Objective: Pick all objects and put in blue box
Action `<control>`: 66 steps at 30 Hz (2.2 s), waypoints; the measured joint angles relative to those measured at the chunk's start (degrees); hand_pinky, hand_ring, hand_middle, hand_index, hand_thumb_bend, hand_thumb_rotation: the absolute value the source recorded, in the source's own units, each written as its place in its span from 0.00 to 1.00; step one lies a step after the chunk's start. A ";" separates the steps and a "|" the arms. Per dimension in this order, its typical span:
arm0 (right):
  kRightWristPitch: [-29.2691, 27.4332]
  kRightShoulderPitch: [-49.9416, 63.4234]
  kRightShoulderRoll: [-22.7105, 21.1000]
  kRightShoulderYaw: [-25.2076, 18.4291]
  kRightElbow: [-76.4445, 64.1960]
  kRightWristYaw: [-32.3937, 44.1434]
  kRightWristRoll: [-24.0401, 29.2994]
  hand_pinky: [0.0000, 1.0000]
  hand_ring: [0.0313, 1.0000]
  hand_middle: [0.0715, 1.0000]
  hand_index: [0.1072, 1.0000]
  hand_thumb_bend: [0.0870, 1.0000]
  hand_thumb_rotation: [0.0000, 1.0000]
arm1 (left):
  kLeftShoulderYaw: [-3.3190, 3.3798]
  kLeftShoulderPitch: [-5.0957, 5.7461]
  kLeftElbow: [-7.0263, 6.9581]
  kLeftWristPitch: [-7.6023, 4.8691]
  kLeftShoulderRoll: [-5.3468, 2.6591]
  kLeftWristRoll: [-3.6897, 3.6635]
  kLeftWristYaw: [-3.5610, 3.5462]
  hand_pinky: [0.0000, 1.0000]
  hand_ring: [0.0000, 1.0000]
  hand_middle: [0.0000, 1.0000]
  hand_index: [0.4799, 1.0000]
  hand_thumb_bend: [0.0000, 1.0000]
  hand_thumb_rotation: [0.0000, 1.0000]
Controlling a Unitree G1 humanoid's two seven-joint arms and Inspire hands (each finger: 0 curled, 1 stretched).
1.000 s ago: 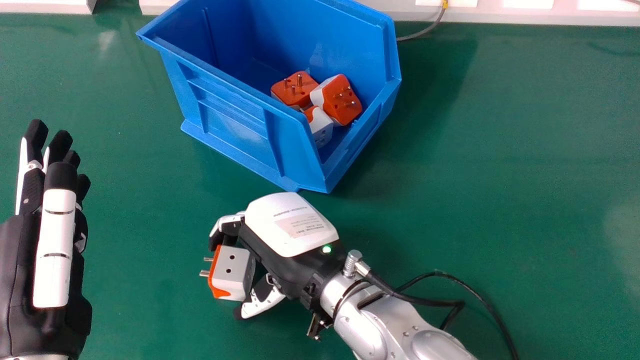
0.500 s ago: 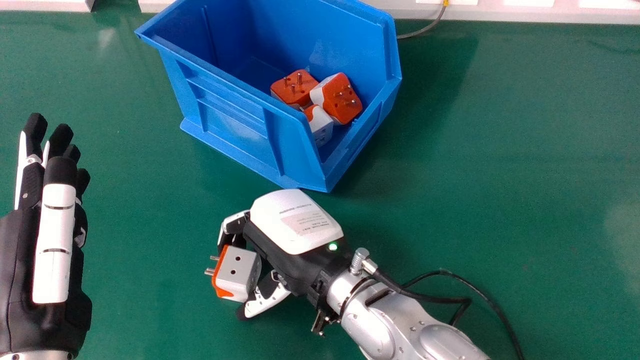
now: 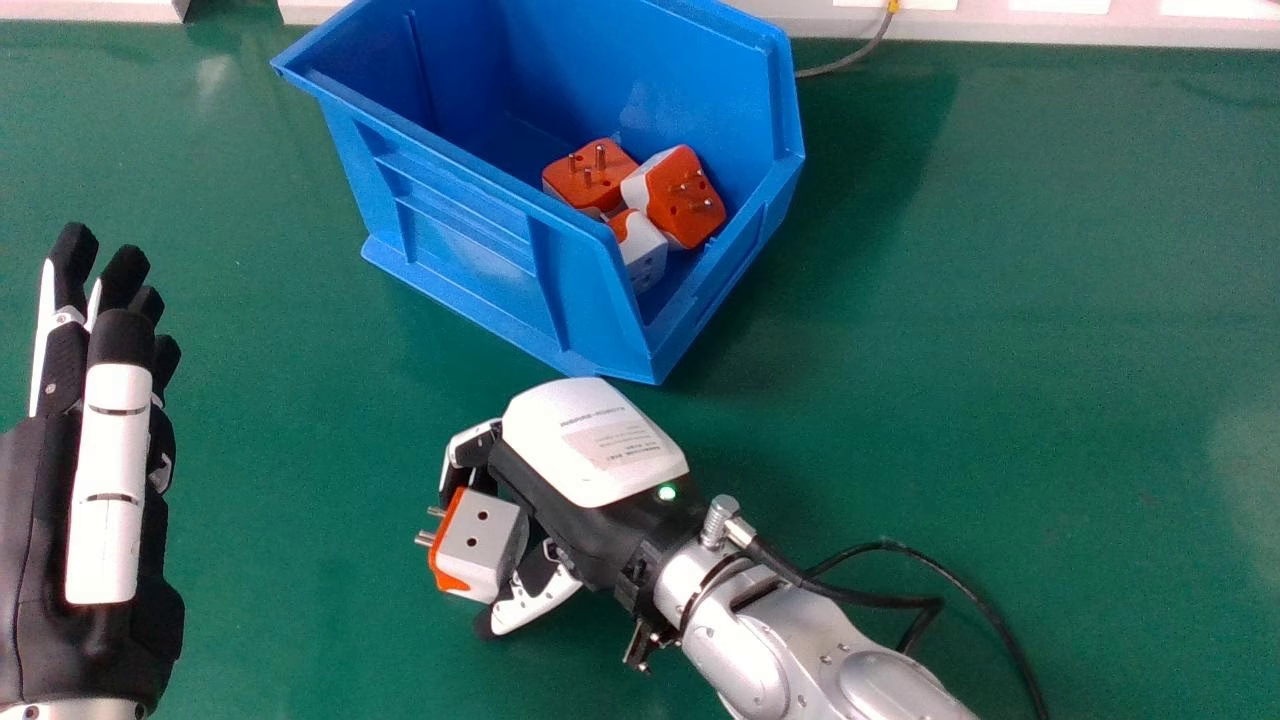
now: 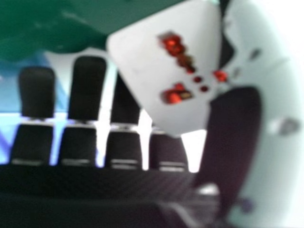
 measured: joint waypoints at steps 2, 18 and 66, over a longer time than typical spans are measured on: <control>-0.05 0.75 -0.35 -0.59 -1.21 0.70 0.34 0.32 0.40 0.50 0.42 0.47 0.00 | -0.02 0.03 -0.08 0.08 -0.04 -0.02 -0.01 1.00 1.00 0.99 1.00 0.61 0.94; 7.34 6.77 -3.64 -3.49 -18.66 12.92 0.33 0.32 0.40 0.49 0.42 0.47 0.00 | -0.05 0.13 -0.24 0.26 -0.82 0.00 -0.39 1.00 1.00 0.99 1.00 0.63 0.92; 7.20 33.46 -13.81 -23.30 -59.93 18.17 3.05 0.29 0.37 0.45 0.47 0.44 0.00 | -0.09 -1.87 0.91 0.47 -1.41 1.23 1.03 1.00 0.99 0.98 0.99 0.58 0.95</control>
